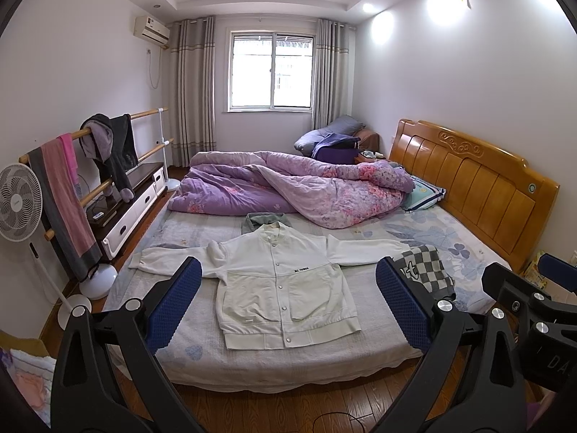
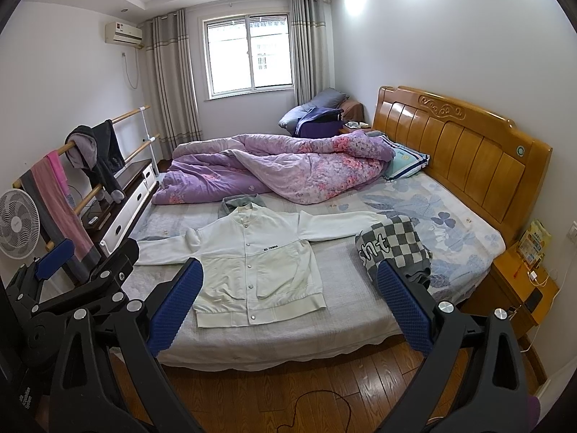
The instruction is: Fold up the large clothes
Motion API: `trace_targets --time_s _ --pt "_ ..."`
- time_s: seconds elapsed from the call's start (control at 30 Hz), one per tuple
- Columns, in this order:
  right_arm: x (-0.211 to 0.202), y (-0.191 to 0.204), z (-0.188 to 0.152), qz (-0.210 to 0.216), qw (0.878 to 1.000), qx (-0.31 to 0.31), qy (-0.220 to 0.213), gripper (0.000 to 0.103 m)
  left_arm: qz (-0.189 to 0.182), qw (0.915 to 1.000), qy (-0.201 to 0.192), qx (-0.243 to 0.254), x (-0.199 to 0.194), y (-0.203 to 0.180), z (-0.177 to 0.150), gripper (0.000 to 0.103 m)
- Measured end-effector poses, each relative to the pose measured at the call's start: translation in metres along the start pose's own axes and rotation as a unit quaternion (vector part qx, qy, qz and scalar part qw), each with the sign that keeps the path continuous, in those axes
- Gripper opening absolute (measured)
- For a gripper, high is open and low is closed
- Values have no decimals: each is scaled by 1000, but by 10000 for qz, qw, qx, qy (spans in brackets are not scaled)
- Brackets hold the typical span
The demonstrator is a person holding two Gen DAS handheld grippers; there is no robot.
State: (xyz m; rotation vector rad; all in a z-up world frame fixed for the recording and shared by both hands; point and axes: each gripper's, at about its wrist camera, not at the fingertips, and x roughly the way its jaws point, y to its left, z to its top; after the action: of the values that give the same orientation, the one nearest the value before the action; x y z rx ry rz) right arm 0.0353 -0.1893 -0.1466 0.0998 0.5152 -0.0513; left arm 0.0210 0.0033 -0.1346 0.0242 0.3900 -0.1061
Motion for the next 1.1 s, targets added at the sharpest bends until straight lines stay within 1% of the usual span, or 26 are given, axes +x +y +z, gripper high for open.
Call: trace_targets --time_s 0.83,1.1 --pt "-1 7 -6 50 10000 39 38 94 -4 10000 16 7 1 4 2 97" --pt "1 5 -7 147 9998 68 78 94 69 10000 16 3 -3 17 -4 97"
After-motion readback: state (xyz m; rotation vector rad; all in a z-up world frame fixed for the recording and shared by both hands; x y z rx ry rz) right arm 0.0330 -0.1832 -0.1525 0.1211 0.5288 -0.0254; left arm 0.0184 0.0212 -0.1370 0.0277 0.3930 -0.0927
